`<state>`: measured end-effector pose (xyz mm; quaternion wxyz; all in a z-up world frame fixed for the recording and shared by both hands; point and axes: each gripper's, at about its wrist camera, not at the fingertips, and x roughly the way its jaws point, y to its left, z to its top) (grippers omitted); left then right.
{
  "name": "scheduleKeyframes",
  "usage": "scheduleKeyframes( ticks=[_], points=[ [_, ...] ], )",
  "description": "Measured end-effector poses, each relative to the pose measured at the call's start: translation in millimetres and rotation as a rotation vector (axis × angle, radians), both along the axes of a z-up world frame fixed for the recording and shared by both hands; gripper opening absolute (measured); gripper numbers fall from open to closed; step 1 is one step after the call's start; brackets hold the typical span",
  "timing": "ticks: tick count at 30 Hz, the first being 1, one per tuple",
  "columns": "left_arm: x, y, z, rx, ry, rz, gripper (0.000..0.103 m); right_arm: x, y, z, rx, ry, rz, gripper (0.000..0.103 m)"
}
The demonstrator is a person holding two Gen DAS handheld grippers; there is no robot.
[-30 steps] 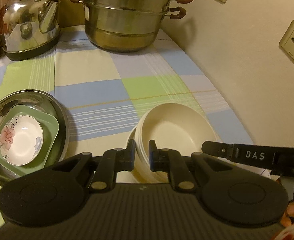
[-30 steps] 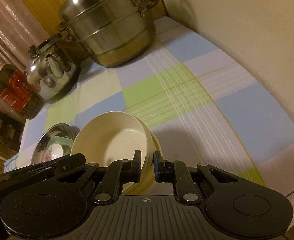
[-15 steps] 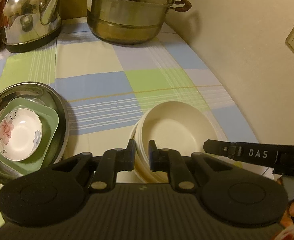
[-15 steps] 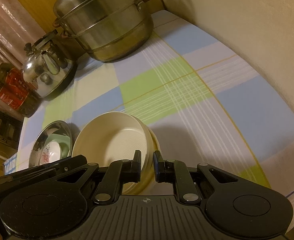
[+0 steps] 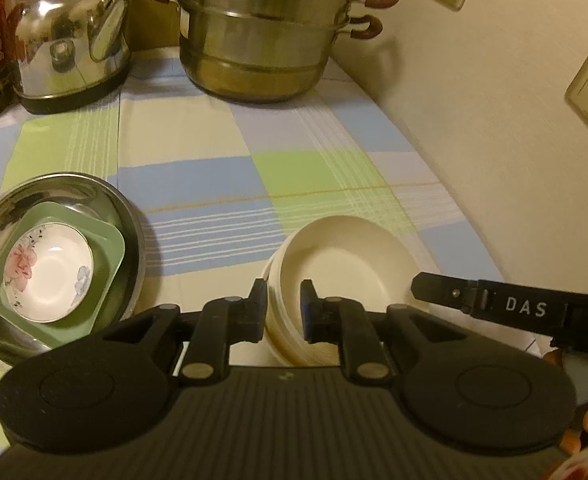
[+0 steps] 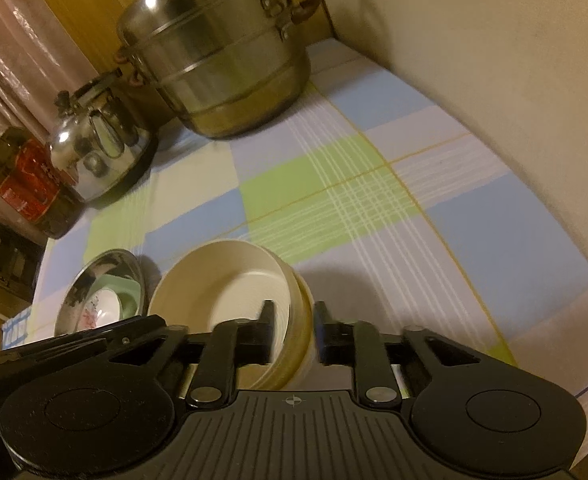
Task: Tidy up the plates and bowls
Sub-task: 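Carry the cream bowl with the right gripper onto the white ceramic bowl, then open the right gripper to release the cream bowl, then withdraw the right tool and reach toward the small steel bowl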
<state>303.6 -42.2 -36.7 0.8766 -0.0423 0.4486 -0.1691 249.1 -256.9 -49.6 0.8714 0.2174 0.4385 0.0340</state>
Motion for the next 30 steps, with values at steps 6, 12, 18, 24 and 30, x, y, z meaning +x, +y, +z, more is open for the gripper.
scheduleKeyframes(
  ticks=[6,12,18,24,30],
  points=[
    [-22,7,15,-0.016,-0.030,0.010,0.016,-17,-5,12,0.020,-0.047,0.010,0.043],
    [-53,22,30,0.000,-0.051,0.023,0.017,-46,-13,25,0.058,-0.095,0.021,0.049],
    [-91,46,43,0.027,-0.066,0.061,0.017,-80,-23,41,0.086,-0.138,0.024,0.055],
    [-131,70,47,0.051,-0.047,0.104,0.017,-117,-33,47,0.107,-0.144,0.007,0.060],
    [-166,88,41,0.082,-0.027,0.144,0.017,-149,-37,45,0.087,-0.119,0.015,0.063]
  ],
)
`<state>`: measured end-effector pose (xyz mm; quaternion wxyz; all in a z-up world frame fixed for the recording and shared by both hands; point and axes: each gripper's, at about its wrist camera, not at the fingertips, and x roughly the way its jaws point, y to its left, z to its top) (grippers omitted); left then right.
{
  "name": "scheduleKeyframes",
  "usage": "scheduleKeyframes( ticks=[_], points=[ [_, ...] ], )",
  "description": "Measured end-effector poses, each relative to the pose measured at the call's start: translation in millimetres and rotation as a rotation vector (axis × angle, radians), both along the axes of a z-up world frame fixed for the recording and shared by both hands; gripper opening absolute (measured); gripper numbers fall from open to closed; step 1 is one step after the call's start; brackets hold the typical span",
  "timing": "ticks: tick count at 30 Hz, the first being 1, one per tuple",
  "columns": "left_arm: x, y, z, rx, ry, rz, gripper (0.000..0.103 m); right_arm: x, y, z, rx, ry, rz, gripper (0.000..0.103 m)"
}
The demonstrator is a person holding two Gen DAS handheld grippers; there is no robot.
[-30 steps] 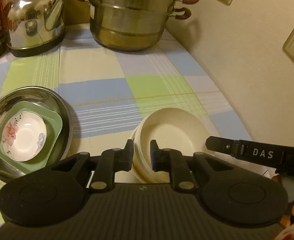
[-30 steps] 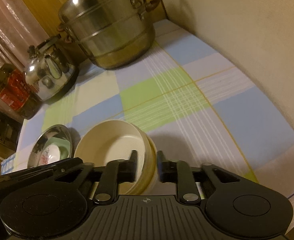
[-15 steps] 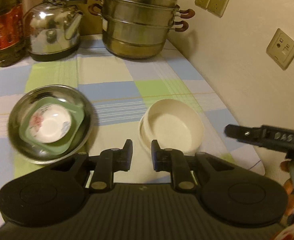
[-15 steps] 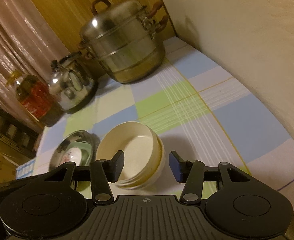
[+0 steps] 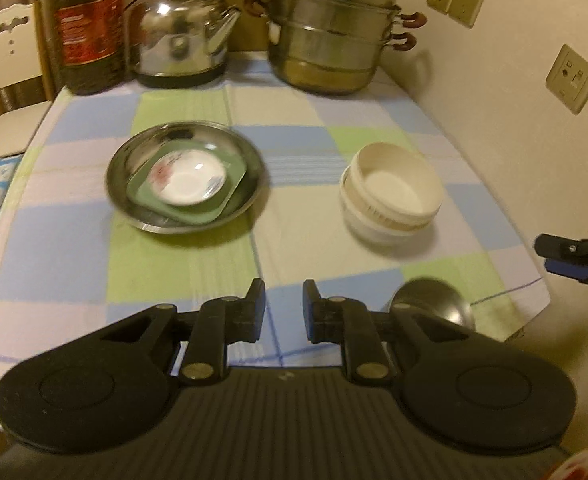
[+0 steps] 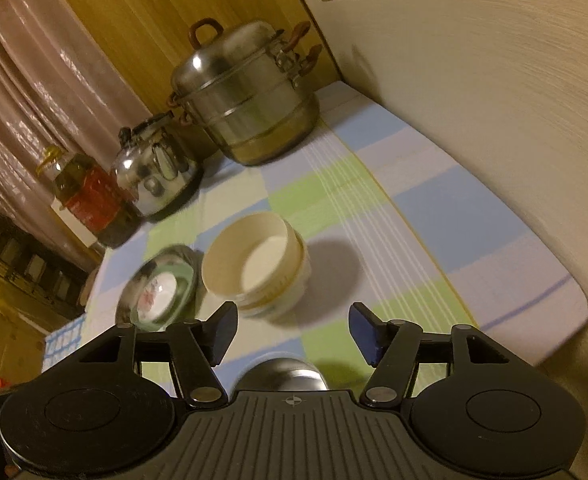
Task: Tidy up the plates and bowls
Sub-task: 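Withdraw the right tool and reach toward the small steel bowl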
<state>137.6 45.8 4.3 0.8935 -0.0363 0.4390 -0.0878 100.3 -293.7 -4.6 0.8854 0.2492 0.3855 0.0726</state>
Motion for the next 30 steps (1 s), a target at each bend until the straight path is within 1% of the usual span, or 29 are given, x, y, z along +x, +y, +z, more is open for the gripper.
scheduleKeyframes(
  ticks=[6,13,17,21,30],
  points=[
    [-29,8,-10,0.000,0.041,0.019,0.017,-29,4,-11,-0.043,0.057,0.020,0.064],
    [-51,11,-25,0.001,0.096,0.030,0.017,-52,14,-28,-0.063,0.130,0.059,0.066],
    [-61,11,-32,0.003,0.118,0.028,0.017,-62,20,-35,-0.103,0.160,0.086,0.066],
    [-69,9,-38,0.008,0.138,0.025,0.017,-70,25,-44,-0.116,0.193,0.102,0.066],
    [-80,4,-45,0.016,0.170,0.005,0.017,-77,33,-50,-0.158,0.224,0.133,0.066]
  ],
)
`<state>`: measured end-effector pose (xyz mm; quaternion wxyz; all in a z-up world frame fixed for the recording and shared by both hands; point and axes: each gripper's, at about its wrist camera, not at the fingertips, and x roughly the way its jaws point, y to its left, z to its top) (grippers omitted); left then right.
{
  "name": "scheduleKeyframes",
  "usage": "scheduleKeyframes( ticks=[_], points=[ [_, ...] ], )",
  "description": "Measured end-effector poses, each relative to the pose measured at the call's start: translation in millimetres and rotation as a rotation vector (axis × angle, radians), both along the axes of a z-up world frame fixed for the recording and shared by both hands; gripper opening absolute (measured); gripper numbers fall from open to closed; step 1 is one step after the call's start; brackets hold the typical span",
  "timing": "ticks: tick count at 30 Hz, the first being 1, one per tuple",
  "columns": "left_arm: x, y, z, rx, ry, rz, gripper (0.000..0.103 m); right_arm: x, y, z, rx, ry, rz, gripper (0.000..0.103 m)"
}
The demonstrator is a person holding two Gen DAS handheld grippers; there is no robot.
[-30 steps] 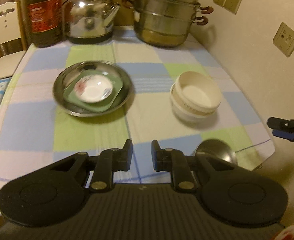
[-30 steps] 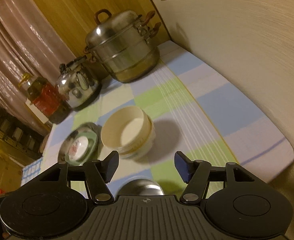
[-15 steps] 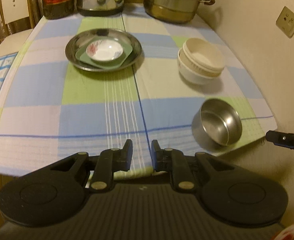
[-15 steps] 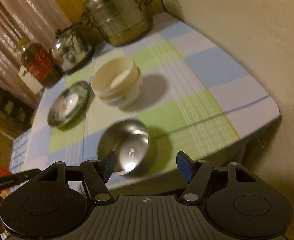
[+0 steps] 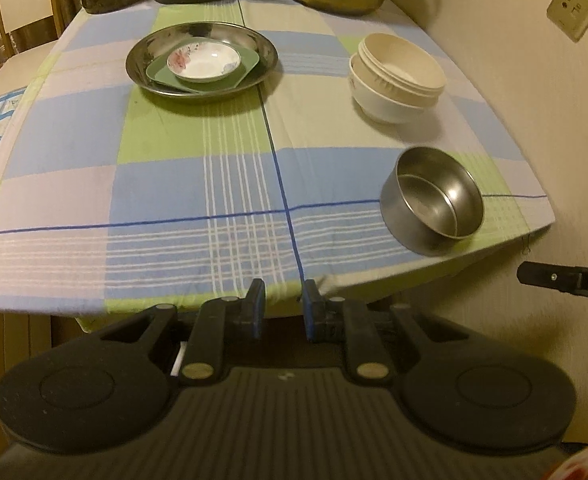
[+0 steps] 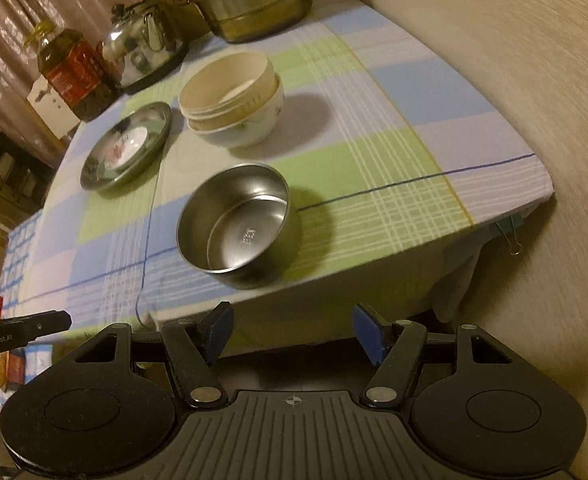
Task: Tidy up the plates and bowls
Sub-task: 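Withdraw the right tool and reach toward the small steel bowl, then close the right gripper on the steel bowl's rim and lift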
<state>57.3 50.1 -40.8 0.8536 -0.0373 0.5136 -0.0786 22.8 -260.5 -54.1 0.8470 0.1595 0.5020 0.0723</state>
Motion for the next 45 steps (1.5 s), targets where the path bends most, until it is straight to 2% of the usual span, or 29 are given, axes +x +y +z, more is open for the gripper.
scheduleKeyframes(
  ticks=[12,29,36,45],
  points=[
    [-2,-4,-5,0.014,0.021,-0.024,0.017,-1,3,-10,0.009,0.043,0.012,0.066],
    [5,-9,-9,0.027,0.027,-0.056,0.017,7,8,-15,0.017,0.053,0.014,0.066],
    [13,-18,-8,-0.002,0.009,-0.105,0.017,12,10,-15,0.007,0.043,0.011,0.066],
    [32,-44,-4,-0.078,-0.040,-0.209,0.017,22,10,-12,-0.004,-0.007,-0.013,0.066]
  ],
)
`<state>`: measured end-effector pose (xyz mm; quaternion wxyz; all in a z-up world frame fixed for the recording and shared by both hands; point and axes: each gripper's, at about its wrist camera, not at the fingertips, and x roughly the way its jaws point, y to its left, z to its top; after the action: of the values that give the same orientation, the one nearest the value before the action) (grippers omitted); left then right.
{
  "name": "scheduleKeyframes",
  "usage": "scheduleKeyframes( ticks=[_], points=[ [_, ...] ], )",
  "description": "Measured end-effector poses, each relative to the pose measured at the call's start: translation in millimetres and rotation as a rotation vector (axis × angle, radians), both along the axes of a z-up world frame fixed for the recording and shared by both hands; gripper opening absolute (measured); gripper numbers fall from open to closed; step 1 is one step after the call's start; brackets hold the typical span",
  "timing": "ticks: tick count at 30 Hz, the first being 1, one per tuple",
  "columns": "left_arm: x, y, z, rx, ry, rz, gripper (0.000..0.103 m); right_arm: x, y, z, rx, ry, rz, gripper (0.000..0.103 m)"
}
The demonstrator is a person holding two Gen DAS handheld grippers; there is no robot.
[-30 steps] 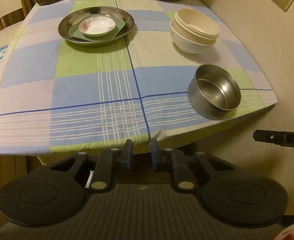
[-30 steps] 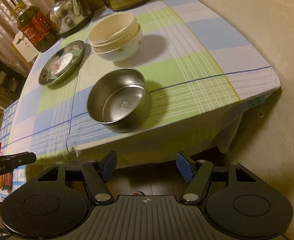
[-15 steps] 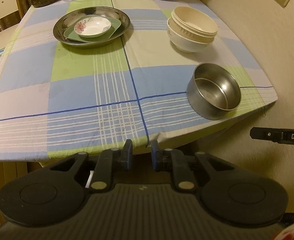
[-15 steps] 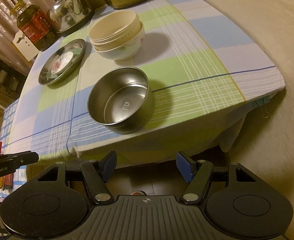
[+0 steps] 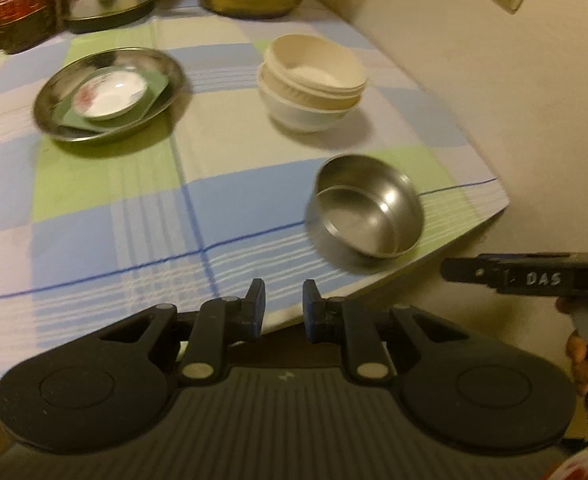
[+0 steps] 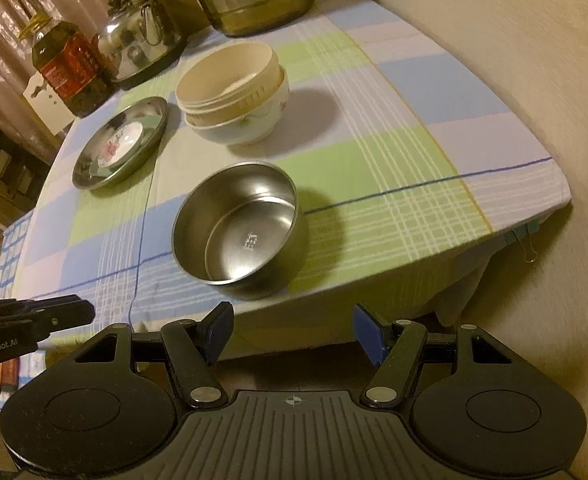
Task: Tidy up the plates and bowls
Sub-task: 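Close the right gripper on the steel bowl's rim and lift, then carry the steel bowl with the right gripper onto the cream bowl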
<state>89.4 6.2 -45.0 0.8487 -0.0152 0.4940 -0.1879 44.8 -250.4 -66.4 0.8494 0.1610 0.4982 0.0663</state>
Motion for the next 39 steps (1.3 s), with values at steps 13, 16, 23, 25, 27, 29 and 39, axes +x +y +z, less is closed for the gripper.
scheduleKeyframes(
  ticks=[13,16,23,25,27,29,39],
  points=[
    [35,-34,-10,-0.069,0.002,-0.031,0.017,25,2,-2,-0.010,-0.058,-0.003,0.066],
    [43,-40,-14,-0.078,0.011,-0.030,0.017,32,2,-4,-0.017,-0.064,-0.006,0.066],
    [59,-50,-25,-0.047,0.028,-0.021,0.017,47,6,-12,-0.032,-0.072,0.007,0.057],
    [63,-52,-28,-0.043,0.032,-0.021,0.017,51,7,-15,-0.028,-0.071,0.004,0.053],
    [66,-54,-30,-0.037,0.036,-0.023,0.017,53,8,-16,-0.030,-0.075,0.007,0.050],
    [68,-55,-32,-0.030,0.042,-0.022,0.017,56,9,-19,-0.034,-0.076,0.006,0.047],
    [73,-58,-38,-0.002,0.043,-0.035,0.011,61,8,-24,-0.037,-0.080,0.003,0.022]
  ],
)
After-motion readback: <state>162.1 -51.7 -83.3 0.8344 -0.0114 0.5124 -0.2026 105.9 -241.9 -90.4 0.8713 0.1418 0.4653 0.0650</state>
